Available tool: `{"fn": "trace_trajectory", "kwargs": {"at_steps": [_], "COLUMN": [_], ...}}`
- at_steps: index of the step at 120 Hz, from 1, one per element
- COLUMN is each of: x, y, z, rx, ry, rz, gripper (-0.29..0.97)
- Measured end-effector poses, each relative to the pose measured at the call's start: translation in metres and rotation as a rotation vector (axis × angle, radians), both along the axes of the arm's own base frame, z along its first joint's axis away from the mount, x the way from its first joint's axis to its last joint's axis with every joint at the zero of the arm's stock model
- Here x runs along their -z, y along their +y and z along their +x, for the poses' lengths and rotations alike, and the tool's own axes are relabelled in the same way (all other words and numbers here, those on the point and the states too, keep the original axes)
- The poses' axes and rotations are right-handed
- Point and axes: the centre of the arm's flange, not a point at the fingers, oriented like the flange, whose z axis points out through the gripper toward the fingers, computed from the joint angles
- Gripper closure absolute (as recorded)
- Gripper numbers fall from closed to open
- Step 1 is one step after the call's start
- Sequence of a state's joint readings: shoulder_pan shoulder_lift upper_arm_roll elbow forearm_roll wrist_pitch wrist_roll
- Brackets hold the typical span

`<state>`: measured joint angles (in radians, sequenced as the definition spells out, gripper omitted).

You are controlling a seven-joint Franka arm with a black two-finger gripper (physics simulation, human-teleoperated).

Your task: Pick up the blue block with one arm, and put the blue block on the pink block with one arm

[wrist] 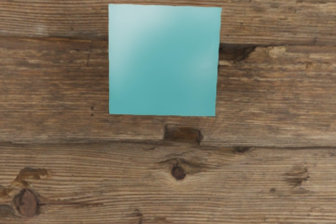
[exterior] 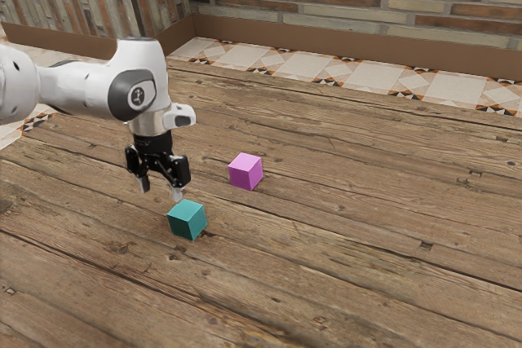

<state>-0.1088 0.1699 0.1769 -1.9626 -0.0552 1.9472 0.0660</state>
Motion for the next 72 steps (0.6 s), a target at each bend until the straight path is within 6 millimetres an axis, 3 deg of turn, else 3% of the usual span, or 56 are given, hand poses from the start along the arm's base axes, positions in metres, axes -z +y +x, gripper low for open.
{"fn": "trace_trajectory", "kwargs": {"at_steps": [35, 72], "x": [0.054, 0.078], "y": [-0.010, -0.009], "z": [0.016, 0.022], "rx": [0.008, 0.042], "ry": [-0.035, -0.050], "rz": [-0.013, -0.016], "gripper": [0.05, 0.05]}}
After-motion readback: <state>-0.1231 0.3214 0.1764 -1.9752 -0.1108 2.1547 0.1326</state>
